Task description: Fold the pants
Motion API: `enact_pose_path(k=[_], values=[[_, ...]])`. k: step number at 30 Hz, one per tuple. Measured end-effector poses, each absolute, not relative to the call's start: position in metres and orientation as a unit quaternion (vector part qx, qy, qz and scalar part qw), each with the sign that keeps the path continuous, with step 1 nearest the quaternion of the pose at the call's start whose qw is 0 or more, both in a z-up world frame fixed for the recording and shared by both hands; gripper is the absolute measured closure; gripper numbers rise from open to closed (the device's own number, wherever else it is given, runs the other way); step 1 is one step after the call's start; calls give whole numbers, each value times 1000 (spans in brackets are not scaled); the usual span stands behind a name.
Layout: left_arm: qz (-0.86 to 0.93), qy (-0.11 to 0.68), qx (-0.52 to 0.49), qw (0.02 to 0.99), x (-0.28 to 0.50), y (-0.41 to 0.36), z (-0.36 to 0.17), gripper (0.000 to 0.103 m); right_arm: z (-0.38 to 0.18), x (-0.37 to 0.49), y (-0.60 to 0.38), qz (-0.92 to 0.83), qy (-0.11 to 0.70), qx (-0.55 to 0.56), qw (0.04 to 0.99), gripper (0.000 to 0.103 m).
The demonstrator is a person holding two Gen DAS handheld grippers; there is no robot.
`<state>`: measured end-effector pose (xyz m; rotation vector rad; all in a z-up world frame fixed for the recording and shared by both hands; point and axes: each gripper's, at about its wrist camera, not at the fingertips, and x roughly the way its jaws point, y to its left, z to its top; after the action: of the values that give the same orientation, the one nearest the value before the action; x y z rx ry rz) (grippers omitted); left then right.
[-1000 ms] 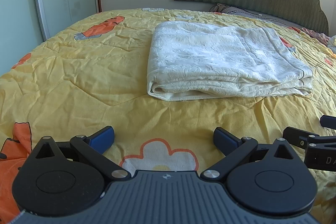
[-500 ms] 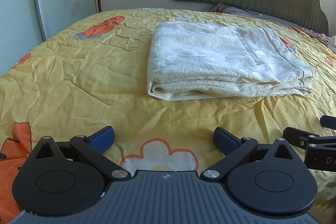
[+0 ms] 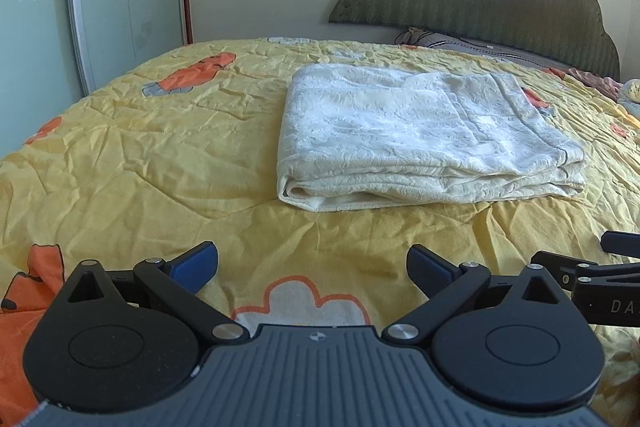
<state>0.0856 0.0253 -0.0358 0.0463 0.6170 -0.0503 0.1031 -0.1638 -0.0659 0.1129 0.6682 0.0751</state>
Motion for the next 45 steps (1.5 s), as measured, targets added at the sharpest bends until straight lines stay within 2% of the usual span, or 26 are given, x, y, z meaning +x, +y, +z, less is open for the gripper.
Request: enact_pose_path(k=[45], values=[[-13, 338, 18, 941, 95, 29, -42, 0, -67, 103, -162, 33, 328, 49, 943, 0]])
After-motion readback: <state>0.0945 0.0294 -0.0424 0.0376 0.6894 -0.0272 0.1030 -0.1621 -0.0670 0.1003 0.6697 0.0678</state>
